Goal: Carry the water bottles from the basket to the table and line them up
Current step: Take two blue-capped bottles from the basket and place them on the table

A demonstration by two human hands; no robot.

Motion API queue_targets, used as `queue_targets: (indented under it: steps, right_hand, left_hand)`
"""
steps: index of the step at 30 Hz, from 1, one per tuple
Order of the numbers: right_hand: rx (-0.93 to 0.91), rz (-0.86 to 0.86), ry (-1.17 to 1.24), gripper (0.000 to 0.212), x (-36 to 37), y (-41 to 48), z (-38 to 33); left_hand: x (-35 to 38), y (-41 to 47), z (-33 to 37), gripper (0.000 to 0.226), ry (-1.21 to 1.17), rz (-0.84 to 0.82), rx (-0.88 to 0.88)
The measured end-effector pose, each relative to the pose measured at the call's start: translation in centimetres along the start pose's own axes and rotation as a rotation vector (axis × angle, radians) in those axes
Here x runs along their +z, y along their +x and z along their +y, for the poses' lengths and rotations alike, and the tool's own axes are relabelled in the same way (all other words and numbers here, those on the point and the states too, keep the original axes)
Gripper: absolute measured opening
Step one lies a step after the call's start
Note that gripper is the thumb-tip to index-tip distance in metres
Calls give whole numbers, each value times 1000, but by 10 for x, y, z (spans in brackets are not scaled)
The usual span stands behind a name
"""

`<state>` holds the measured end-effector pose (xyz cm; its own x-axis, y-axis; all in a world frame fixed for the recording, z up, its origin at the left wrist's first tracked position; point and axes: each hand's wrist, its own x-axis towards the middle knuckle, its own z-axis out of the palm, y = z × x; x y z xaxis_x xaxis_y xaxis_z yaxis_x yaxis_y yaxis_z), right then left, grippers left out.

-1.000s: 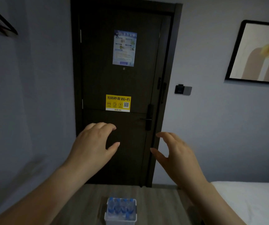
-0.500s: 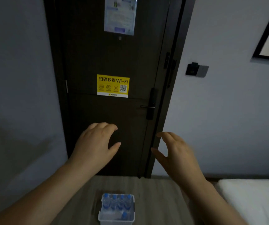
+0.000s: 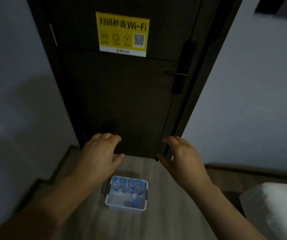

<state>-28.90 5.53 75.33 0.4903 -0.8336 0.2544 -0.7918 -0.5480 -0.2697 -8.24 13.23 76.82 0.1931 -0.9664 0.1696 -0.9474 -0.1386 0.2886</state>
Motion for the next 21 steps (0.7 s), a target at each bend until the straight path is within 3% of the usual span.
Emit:
queue_targets:
  steps: [11,21]
  right_hand:
    - [74,-132,-19,43,191,15,60]
    - [191,-151,31,46,440,-3,126]
  left_hand:
    - [200,30,-82,47,-26,-161,-53]
    - [447,33,-179,44,-125,-190,-76]
